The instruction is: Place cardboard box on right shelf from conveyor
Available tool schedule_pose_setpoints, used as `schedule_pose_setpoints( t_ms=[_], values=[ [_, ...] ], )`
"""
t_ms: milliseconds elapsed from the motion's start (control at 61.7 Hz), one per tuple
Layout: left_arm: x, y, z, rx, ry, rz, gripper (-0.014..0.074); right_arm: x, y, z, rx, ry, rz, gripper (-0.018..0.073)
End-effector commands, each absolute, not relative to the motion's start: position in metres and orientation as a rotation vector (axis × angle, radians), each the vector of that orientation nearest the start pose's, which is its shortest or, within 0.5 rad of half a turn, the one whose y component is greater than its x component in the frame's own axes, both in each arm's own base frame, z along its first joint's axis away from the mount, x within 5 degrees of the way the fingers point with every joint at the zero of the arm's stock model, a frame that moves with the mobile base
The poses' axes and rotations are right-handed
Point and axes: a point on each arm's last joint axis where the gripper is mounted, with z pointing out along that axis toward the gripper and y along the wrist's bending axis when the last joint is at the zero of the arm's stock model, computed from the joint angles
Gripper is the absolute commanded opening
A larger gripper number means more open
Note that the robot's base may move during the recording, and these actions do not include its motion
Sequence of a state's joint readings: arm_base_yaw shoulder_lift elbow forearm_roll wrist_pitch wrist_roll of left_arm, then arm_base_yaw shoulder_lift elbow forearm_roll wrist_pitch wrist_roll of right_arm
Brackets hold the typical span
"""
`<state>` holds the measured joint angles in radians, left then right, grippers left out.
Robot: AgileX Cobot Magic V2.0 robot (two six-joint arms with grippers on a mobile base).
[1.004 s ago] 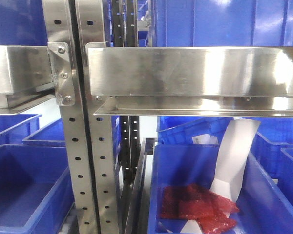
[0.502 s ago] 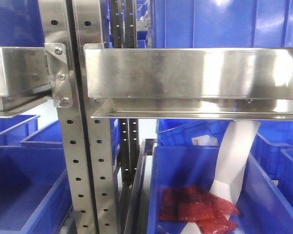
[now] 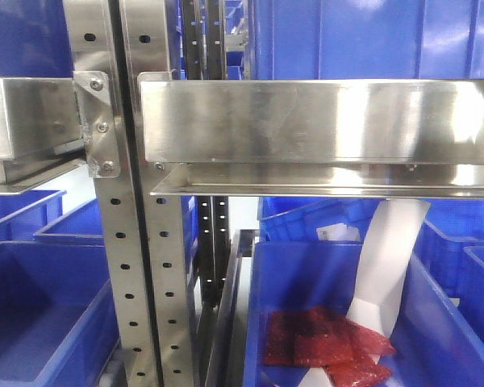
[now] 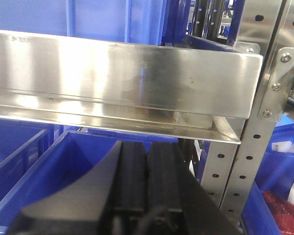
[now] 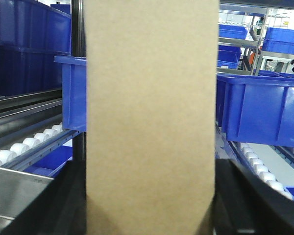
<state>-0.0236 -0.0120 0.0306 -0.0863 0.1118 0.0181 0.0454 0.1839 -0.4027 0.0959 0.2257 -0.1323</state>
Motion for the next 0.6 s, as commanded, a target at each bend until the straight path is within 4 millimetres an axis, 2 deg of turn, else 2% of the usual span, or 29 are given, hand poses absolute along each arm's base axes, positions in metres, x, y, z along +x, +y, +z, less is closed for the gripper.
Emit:
schedule_pose_setpoints(
  t_ms=[0,373,470,583],
  values=[
    [0.056,-0.001,0.202,-0.04,1.523,-0.079,-0.0119,0.05,0.003,0.335,-0.068,1.356,-0.003,0.0029],
    [0.056,-0.001,0.202,-0.04,1.523,-0.079,-0.0119,0.049,0.003,0.337,-0.054,1.359,0.022,0.0029],
    [0.056,-0.001,0.202,-0.04,1.523,-0.079,-0.0119,0.046,0.004,0.353,-0.014,1.344,0.097,0.0029],
    [0.056,-0.001,0.202,-0.04,1.523,-0.079,-0.0119,0.053,0.006,0.378,-0.025,1.391,0.107,0.0029]
  ],
)
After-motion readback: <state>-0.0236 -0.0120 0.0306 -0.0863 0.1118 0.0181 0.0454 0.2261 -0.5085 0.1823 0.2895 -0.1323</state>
